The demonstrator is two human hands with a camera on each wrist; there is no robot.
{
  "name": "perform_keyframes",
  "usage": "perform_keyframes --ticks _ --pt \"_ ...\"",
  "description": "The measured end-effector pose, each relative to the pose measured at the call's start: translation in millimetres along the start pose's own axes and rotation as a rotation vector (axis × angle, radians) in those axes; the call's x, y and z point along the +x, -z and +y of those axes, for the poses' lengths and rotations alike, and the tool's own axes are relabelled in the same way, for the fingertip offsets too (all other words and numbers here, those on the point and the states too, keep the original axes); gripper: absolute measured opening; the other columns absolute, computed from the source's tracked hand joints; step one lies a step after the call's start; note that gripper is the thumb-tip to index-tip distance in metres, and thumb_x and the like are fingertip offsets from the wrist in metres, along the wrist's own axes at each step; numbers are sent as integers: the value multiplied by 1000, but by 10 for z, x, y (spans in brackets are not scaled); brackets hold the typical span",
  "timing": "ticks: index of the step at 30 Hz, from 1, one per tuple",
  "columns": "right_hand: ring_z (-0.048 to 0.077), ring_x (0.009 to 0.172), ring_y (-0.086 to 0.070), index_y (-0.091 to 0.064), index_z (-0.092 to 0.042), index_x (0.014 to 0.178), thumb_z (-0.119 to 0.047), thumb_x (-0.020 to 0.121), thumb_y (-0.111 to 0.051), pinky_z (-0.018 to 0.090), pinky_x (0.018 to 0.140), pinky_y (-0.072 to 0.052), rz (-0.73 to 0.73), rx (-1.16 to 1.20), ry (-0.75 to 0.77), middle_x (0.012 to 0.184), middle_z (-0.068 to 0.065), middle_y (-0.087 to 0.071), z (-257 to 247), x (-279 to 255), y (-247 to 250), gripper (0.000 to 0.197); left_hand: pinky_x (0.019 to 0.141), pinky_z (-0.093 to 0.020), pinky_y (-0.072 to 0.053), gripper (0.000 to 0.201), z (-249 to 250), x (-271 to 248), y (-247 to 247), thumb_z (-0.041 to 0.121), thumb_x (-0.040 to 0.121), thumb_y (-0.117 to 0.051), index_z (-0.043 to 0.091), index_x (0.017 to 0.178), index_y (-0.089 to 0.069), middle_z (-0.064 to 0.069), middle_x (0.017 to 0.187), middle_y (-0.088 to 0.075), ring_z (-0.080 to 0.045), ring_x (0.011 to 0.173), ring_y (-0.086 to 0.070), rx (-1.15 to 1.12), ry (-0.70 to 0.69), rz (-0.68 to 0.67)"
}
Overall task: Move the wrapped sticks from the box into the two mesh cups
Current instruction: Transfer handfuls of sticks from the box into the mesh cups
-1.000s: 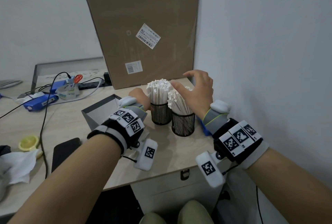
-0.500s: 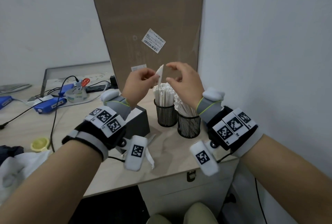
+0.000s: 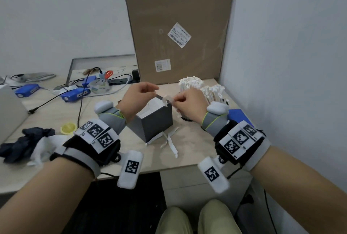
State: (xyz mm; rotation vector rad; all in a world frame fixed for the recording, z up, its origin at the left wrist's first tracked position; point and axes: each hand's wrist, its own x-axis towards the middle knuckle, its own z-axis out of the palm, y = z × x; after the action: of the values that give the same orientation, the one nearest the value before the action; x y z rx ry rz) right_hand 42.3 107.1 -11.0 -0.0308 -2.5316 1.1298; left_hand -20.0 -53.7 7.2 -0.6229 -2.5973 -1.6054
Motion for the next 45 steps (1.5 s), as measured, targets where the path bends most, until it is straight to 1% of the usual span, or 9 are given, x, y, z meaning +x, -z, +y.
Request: perform_keyframes --ticks 7,13,16,20,23,27,34,39,45 --pt "28 90 -68 -74 -3 92 -12 84 -62 32 83 -54 -278 -415 -111 96 13 -73 186 -23 -354 17 71 -21 -43 22 -212 -149 69 5 88 -52 14 102 -67 1 92 -60 -13 83 -54 195 24 74" --pt "30 82 -69 -68 0 96 -8 88 -52 39 76 -56 -94 -197 -155 91 17 -72 157 20 -259 19 99 -39 -43 34 -446 -202 -144 25 88 -61 17 121 -61 -3 122 -58 -23 115 -54 629 48 -40" --pt "25 60 -68 -63 3 101 -12 93 -50 31 58 -55 -120 74 -273 74 12 -68 85 45 -232 21 85 -34 -48 21 -453 -169 -170 23 89 -57 17 106 -67 -2 111 -66 -24 103 -59 758 30 -44" --pt "20 56 -65 -42 -4 128 -24 95 -53 22 43 -50 -170 278 -392 86 14 -66 25 53 -262 40 67 -26 -39 17 -424 -147 -146 22 91 -54 17 97 -69 -2 95 -69 -22 89 -59 753 -28 27" --pt "22 60 -67 -31 -8 139 -39 93 -54 24 44 -51 -176 371 -418 95 16 -66 30 87 -283 60 63 -27 -37 15 -415 -170 -129 21 90 -55 17 82 -67 -3 81 -66 -25 82 -60 705 -92 143" --pt "25 65 -70 -49 -2 121 -57 87 -53 28 53 -55 -223 455 -455 98 19 -68 -73 167 -246 65 63 -28 -37 18 -381 -257 -167 16 89 -56 14 95 -73 -5 87 -68 -27 85 -59 707 -292 200" --pt "33 76 -59 -45 -8 83 -21 88 -46 40 71 -51 -17 56 -336 77 13 -58 -55 284 -261 14 64 -34 -40 15 -342 -413 -343 19 90 -58 14 92 -72 -6 84 -65 -25 81 -56 632 -350 48" --pt "32 69 -54 -51 -5 114 -16 86 -47 35 60 -42 162 -135 -192 77 11 -57 36 248 -291 31 68 -36 -39 35 -161 -405 -285 29 99 -43 6 86 -65 -9 85 -62 -23 77 -53 667 -306 -64" --pt "32 66 -54 -46 -5 126 -12 87 -42 32 53 -35 153 -189 -113 75 14 -59 65 158 -359 40 88 -34 -45 30 -238 -334 -136 24 89 -56 15 118 -61 -5 119 -58 -24 109 -53 828 -175 1"
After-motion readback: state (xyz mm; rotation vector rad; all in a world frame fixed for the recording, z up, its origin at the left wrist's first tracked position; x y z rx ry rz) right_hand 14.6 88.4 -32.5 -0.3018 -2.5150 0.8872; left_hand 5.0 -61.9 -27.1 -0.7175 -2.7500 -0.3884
